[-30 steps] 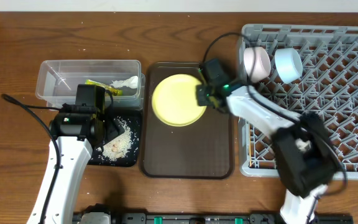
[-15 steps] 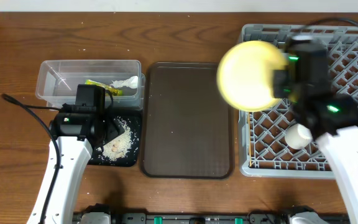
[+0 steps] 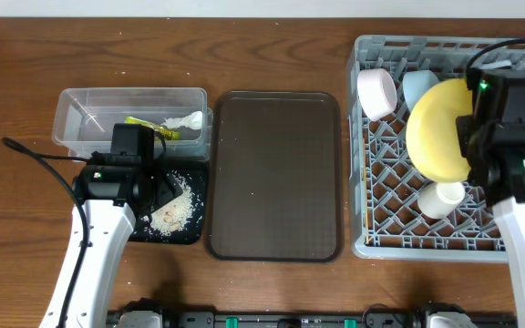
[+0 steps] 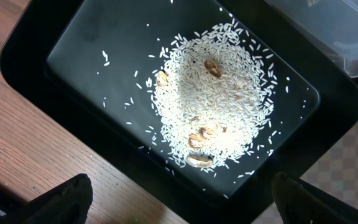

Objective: Sort waste into correct bins and load items into the dishwasher rack
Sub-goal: 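Lift the yellow plate and stand it upright in the dish rack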

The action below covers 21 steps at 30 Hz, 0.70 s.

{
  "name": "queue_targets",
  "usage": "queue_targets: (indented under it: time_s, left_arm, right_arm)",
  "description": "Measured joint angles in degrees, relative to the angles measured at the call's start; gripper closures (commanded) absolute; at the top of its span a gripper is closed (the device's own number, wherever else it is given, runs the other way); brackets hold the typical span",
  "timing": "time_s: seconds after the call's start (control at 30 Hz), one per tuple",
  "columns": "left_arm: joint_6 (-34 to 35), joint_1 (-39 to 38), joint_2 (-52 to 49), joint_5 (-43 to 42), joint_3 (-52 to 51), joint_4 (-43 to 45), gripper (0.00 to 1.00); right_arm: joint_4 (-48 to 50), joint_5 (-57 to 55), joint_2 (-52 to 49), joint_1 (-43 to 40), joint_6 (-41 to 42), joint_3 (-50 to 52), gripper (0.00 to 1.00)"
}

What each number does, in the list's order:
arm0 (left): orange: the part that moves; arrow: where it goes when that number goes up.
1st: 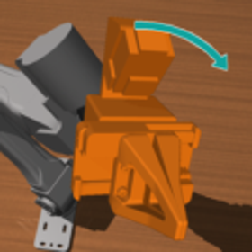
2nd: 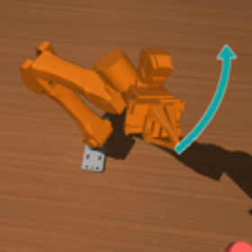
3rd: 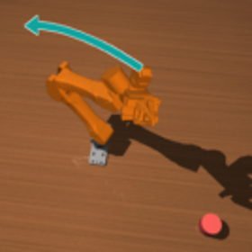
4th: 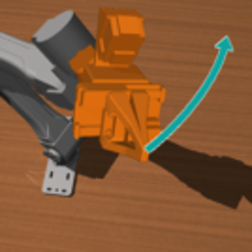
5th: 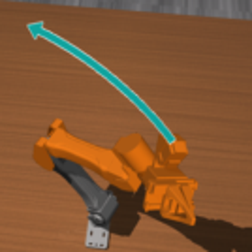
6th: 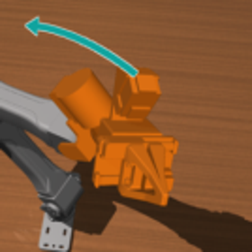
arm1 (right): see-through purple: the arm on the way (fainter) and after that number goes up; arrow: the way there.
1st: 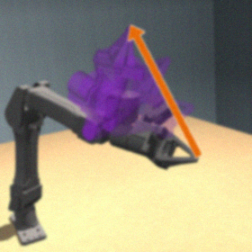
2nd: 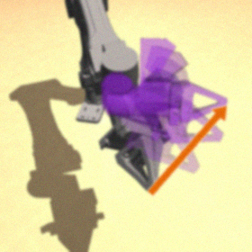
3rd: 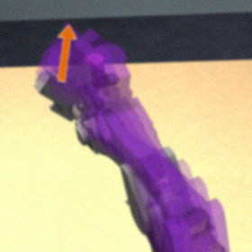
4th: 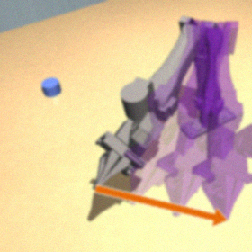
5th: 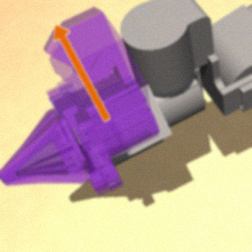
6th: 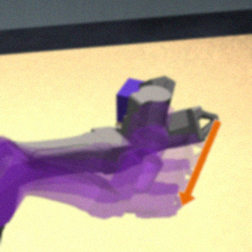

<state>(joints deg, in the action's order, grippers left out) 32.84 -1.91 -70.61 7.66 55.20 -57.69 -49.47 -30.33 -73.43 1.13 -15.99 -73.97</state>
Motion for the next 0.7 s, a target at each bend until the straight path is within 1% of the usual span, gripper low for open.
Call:
queue_targets:
  time_s: [0.1,0.3,0.33,0.37,0.4,0.47,0.5,0.57,0.7]
  left_arm:
    - [0.00,0.00,0.00,0.00,0.00,0.00,0.05]
    - [0.00,0.00,0.00,0.02,0.00,0.02,0.05]
    - [0.00,0.00,0.00,0.00,0.00,0.02,0.05]
    - [0.00,0.00,0.00,0.00,0.00,0.02,0.05]
    - [0.00,0.00,0.00,0.02,0.00,0.02,0.05]
    - [0.00,0.00,0.00,0.00,0.00,0.02,0.05]
    - [0.00,0.00,0.00,0.02,0.00,0.02,0.05]
    - [0.00,0.00,0.00,0.00,0.00,0.04,0.05]
    - [-0.20,0.00,0.00,-0.04,0.00,0.15,0.05]
  right_arm:
    - [-1.38,-0.31,-3.19,0.39,1.14,0.00,0.99]
    - [-2.36,-0.04,-9.18,3.65,6.01,0.00,0.98]
    - [-2.38,0.04,-9.62,4.28,7.08,0.02,0.91]
    - [-2.29,0.15,-9.84,4.81,8.22,0.00,0.73]
    - [-2.29,0.94,-9.84,5.31,9.31,0.00,0.62]
    - [-2.32,2.32,-9.81,5.92,10.58,0.00,0.44]
    - [-2.36,3.43,-9.81,5.97,11.63,0.00,0.39]
    - [-2.23,4.98,-9.73,5.88,13.77,0.02,0.31]
    - [-0.81,9.38,-7.45,5.16,17.59,0.07,0.25]
